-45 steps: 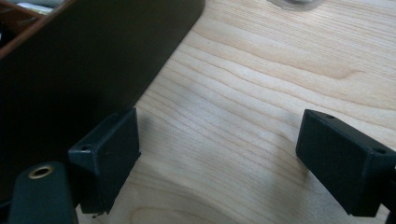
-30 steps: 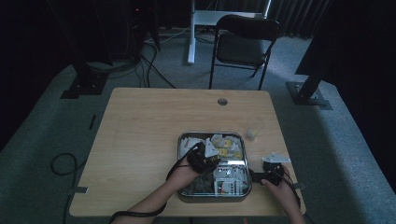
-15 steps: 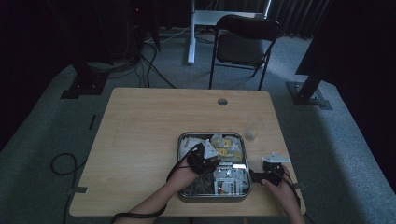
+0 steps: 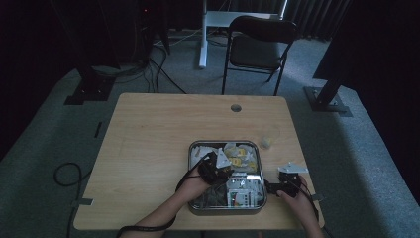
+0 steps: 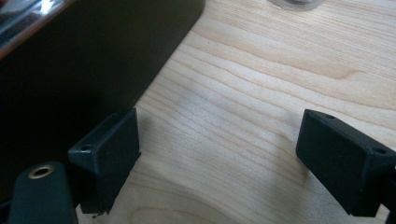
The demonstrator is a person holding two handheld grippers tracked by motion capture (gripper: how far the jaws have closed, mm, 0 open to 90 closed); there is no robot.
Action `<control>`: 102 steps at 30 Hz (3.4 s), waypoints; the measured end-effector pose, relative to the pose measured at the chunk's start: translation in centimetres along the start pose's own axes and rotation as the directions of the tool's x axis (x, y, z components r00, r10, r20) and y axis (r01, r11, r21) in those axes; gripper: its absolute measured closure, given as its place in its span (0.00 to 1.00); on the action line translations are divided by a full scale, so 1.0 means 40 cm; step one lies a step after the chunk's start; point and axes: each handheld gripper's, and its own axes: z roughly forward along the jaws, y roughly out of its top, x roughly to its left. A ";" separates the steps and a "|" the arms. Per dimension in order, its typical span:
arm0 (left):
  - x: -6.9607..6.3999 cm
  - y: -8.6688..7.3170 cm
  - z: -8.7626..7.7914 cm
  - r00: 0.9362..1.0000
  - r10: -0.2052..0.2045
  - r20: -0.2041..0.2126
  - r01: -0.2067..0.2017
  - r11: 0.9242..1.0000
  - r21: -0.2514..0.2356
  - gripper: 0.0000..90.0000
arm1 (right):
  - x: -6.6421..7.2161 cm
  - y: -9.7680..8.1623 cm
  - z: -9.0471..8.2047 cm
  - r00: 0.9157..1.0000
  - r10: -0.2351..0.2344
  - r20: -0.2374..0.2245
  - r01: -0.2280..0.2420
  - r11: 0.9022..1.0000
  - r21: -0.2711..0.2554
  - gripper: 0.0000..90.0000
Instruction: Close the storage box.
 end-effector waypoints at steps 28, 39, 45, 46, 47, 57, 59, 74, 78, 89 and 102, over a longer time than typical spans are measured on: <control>0.047 -0.015 -0.021 0.992 -0.103 0.069 0.109 0.990 -0.088 0.01 | 0.000 0.000 0.000 1.000 0.000 0.000 0.000 1.000 0.000 0.14; 0.084 -0.037 -0.056 0.989 -0.145 0.039 0.149 0.980 -0.135 0.01 | 0.000 0.000 0.000 1.000 0.000 0.000 0.000 1.000 0.000 0.14; 0.113 -0.053 -0.079 0.985 -0.171 0.004 0.169 0.975 -0.146 0.01 | 0.000 0.000 0.000 1.000 -0.001 0.000 0.001 1.000 0.000 0.14; 0.120 -0.057 -0.083 0.985 -0.173 0.000 0.171 0.974 -0.151 0.01 | 0.000 0.000 0.000 1.000 0.000 0.000 0.000 1.000 0.000 0.14; 0.125 -0.060 -0.087 0.984 -0.179 0.001 0.177 0.972 -0.153 0.01 | 0.000 0.000 0.000 1.000 0.000 0.000 0.000 1.000 0.000 0.14; 0.179 -0.107 -0.131 0.977 -0.208 -0.041 0.199 0.965 -0.169 0.01 | 0.000 0.000 0.000 1.000 -0.001 0.000 0.001 1.000 0.000 0.14; 0.195 -0.121 -0.143 0.975 -0.217 -0.054 0.205 0.964 -0.172 0.01 | 0.000 0.000 0.000 1.000 -0.001 0.000 0.001 1.000 0.001 0.14; 0.276 -0.239 -0.192 0.949 -0.284 -0.136 0.263 0.953 -0.154 0.01 | 0.000 0.000 0.000 1.000 -0.001 0.000 0.001 1.000 0.001 0.14; 0.289 -0.271 -0.200 0.942 -0.300 -0.150 0.280 0.949 -0.143 0.01 | 0.000 0.000 0.000 1.000 -0.001 0.001 0.001 1.000 0.001 0.14; 0.317 -0.367 -0.232 0.927 -0.328 -0.183 0.308 0.943 -0.128 0.01 | 0.000 0.000 0.000 1.000 -0.001 0.001 0.001 1.000 0.001 0.14; 0.319 -0.436 -0.266 0.916 -0.350 -0.198 0.335 0.936 -0.107 0.01 | 0.000 0.000 0.000 1.000 -0.001 0.001 0.001 1.000 0.001 0.14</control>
